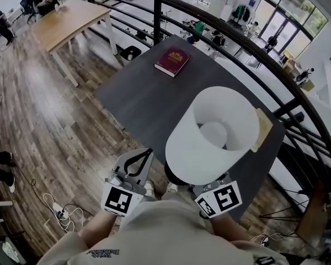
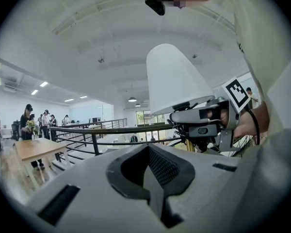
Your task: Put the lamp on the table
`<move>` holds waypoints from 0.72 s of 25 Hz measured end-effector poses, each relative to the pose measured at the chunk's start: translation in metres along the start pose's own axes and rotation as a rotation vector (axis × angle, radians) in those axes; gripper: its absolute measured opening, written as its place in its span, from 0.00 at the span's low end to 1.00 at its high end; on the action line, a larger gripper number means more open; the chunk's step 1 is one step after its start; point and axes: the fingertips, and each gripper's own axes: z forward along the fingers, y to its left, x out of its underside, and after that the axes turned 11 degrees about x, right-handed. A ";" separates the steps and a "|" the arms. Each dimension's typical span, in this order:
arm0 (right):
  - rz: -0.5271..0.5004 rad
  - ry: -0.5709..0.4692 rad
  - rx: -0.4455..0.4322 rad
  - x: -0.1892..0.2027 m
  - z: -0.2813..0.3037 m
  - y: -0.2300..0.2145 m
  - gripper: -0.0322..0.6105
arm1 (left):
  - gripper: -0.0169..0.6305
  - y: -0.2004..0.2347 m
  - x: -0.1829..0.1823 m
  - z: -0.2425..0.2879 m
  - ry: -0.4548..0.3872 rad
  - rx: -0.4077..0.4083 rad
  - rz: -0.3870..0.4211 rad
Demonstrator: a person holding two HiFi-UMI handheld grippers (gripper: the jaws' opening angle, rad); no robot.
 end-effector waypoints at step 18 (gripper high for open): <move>-0.072 -0.130 0.044 -0.015 0.137 -0.071 0.18 | 0.03 0.115 0.003 0.085 -0.079 -0.075 0.025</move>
